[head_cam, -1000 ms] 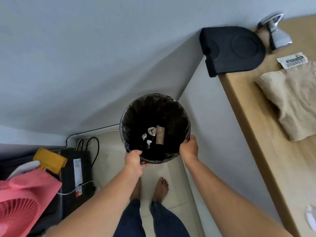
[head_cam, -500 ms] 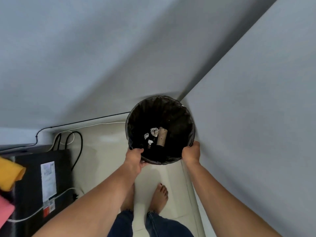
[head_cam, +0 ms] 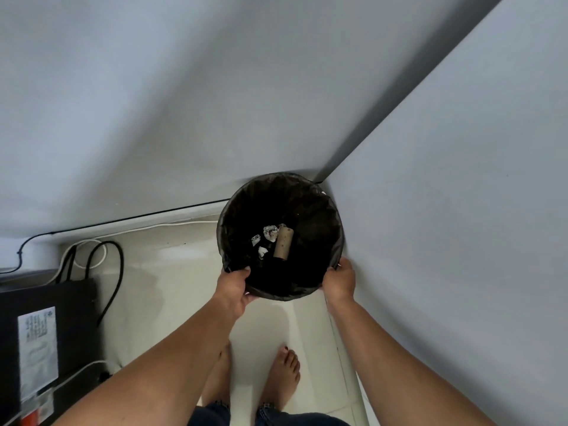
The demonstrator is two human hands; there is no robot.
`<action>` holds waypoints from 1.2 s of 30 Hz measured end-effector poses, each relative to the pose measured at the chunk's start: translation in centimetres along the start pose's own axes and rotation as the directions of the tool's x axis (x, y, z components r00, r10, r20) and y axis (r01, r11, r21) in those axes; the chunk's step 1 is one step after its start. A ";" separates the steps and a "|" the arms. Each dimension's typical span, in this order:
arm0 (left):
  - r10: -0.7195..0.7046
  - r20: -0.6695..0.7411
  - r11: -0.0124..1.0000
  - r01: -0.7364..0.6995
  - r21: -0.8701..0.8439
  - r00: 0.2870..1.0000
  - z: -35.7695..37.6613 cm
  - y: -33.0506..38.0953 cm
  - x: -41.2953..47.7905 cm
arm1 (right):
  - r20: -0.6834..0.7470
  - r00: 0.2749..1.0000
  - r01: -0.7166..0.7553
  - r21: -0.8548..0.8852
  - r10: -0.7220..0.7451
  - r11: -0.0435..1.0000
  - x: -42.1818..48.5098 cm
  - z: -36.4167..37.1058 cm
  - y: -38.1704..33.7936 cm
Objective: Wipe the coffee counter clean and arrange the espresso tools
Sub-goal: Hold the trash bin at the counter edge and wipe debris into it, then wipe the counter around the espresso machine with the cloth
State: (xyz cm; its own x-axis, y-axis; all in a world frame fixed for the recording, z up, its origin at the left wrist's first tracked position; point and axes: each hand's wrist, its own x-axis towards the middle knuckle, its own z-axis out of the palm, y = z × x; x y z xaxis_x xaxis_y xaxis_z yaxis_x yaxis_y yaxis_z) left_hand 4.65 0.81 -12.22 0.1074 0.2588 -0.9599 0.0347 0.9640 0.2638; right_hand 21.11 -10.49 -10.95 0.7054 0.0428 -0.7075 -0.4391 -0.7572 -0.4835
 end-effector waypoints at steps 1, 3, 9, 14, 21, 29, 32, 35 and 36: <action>-0.003 0.007 0.999 0.002 0.046 1.000 0.1 0.3 -0.2 | 0.014 1.000 -0.001 -0.002 0.001 1.000 0.2 -0.2 0.0; -0.018 0.001 0.988 0.017 0.151 1.000 0.3 1.1 -1.3 | 0.033 0.999 -0.015 -0.023 0.016 1.000 -0.9 -0.9 -0.8; 0.083 -0.106 0.930 -0.039 0.365 0.991 1.2 4.0 -8.1 | -0.001 1.000 0.005 -0.114 -0.006 0.993 -6.9 -4.4 -5.2; 0.341 -0.081 0.815 -0.251 0.522 0.937 3.0 7.1 -18.1 | 0.037 0.992 0.129 -0.162 -0.124 0.978 -14.8 -7.8 -10.7; 0.603 0.242 0.489 -0.592 0.641 0.760 7.6 10.7 -35.1 | 0.060 0.933 0.356 -0.006 -0.355 0.934 -30.0 -16.1 -17.8; 0.691 0.592 0.064 -0.851 0.521 0.414 16.4 12.2 -52.0 | -0.172 0.627 0.770 -0.009 -0.760 0.637 -40.2 -29.2 -21.6; 0.672 0.683 -0.134 -0.861 0.490 0.285 19.9 12.2 -54.5 | -0.415 0.387 0.837 -0.218 -0.824 0.503 -39.2 -34.1 -22.8; 0.612 0.769 -0.303 -0.842 0.446 0.188 22.5 11.8 -55.4 | -0.344 0.458 0.686 -0.449 -0.819 0.572 -37.4 -37.9 -23.9; 0.590 0.790 -0.353 -0.826 0.439 0.167 22.9 11.8 -55.3 | -0.263 0.538 0.624 -0.515 -0.801 0.588 -36.7 -38.5 -24.0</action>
State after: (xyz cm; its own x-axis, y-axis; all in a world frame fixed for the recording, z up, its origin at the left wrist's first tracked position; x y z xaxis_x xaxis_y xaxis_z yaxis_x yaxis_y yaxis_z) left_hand 21.91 -3.51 46.12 0.8230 0.5636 0.0705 0.3348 -0.5815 0.7415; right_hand 27.16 -18.97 46.46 0.8775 0.4582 0.1417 0.4682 -0.7543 -0.4603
